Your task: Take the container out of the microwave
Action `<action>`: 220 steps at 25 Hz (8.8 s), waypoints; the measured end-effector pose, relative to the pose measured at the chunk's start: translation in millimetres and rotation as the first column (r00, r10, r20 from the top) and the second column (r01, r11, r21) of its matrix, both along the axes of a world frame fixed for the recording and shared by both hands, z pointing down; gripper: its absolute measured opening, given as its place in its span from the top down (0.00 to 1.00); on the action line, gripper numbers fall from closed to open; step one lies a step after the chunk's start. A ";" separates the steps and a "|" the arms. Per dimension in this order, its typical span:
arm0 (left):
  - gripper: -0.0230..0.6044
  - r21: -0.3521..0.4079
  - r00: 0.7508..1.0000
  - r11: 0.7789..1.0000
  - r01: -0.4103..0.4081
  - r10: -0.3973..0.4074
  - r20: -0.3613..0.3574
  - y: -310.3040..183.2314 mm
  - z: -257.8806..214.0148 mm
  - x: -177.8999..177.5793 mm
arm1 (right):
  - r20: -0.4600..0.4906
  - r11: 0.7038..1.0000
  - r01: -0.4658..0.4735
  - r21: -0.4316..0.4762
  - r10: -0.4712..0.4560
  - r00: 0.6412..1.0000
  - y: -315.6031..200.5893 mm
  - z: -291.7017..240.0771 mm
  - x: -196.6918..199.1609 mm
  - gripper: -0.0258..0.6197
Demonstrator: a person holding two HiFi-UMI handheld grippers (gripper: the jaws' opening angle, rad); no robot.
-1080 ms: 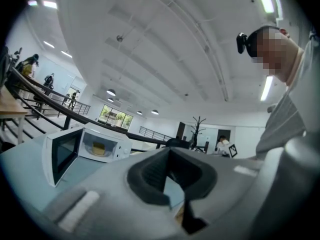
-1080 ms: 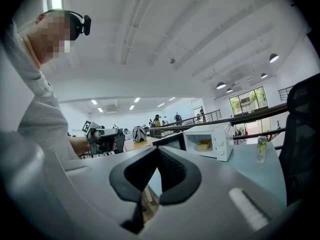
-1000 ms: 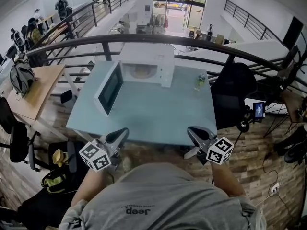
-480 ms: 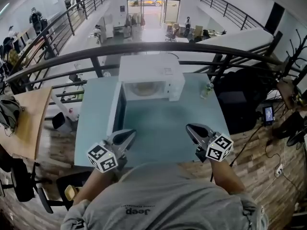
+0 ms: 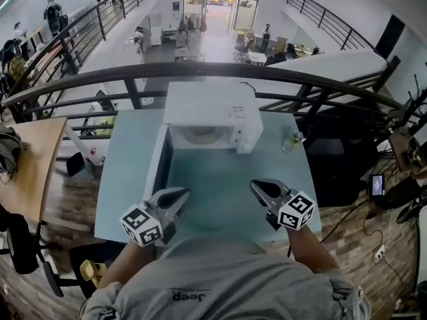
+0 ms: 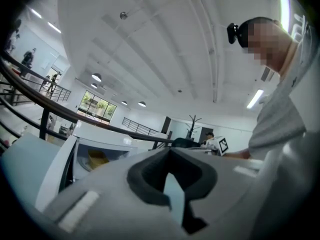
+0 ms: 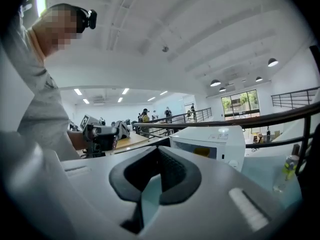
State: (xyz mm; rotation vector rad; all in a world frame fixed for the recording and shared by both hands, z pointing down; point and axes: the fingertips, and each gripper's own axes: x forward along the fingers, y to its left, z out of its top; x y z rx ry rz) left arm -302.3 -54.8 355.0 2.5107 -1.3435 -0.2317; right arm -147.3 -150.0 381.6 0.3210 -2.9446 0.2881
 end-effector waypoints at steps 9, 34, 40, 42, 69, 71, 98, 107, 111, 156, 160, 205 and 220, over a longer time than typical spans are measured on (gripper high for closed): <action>0.92 -0.077 0.980 0.977 0.198 -0.199 0.000 -83.7 51.7 29.4 | -0.154 0.982 0.180 0.064 -0.169 0.974 -87.0 54.1 -9.5 0.95; 0.92 -0.139 0.968 0.961 0.240 -0.247 -0.037 -204.3 234.5 -46.0 | -0.161 0.969 -0.248 0.024 0.248 0.955 -271.7 247.7 -226.1 0.45; 0.92 -0.147 0.978 0.969 0.197 -0.205 -0.047 -190.3 246.6 -41.1 | -0.199 0.966 -0.247 0.072 0.257 0.946 -285.5 263.4 -252.5 0.23; 0.92 -0.146 0.980 0.972 0.186 -0.195 -0.048 -187.1 247.1 -41.4 | -0.213 0.965 -0.250 0.075 0.261 0.942 -288.8 267.1 -261.9 0.17; 0.92 -0.146 0.975 0.972 0.187 -0.201 -0.095 -167.1 253.6 -58.0 | -0.296 0.906 -0.422 0.038 0.414 0.861 -317.5 307.6 -302.5 0.09; 0.92 -0.148 0.974 0.971 0.190 -0.206 -0.099 -167.6 251.2 -58.4 | -0.301 0.905 -0.422 0.052 0.417 0.858 -318.5 308.1 -301.2 0.17; 0.92 -0.099 0.980 0.979 0.177 -0.184 -0.070 -145.3 201.2 -23.8 | -0.221 0.955 -0.292 0.047 0.295 0.930 -246.8 265.4 -234.2 0.28; 0.92 -0.088 0.987 0.985 0.151 -0.155 -0.034 -132.2 181.4 0.3 | -0.140 0.982 -0.186 0.045 0.190 0.972 -182.9 234.9 -176.3 0.28; 0.92 -0.075 0.989 0.987 0.141 -0.143 -0.023 -128.2 164.3 10.7 | -0.123 0.989 -0.133 0.056 0.140 0.983 -153.1 213.2 -147.2 0.29; 0.92 0.411 0.990 0.905 -0.113 0.066 0.126 -83.8 -231.7 20.0 | 0.318 0.887 -0.335 0.318 0.233 0.919 -123.3 -257.2 -67.2 0.29; 0.92 0.408 0.987 0.901 -0.144 0.102 0.124 -72.1 -232.1 6.9 | 0.324 0.875 -0.356 0.329 0.249 0.913 -108.3 -264.2 -75.5 0.28; 0.92 0.135 0.994 0.988 -0.074 0.062 0.094 -163.4 -21.4 343.7 | 0.081 0.911 -0.293 0.292 0.281 0.956 -140.8 -34.7 264.7 0.28; 0.92 -0.058 0.976 0.981 -0.184 0.189 0.106 -183.1 123.8 405.6 | -0.091 0.898 -0.424 0.121 0.435 0.896 -143.2 148.3 327.3 0.28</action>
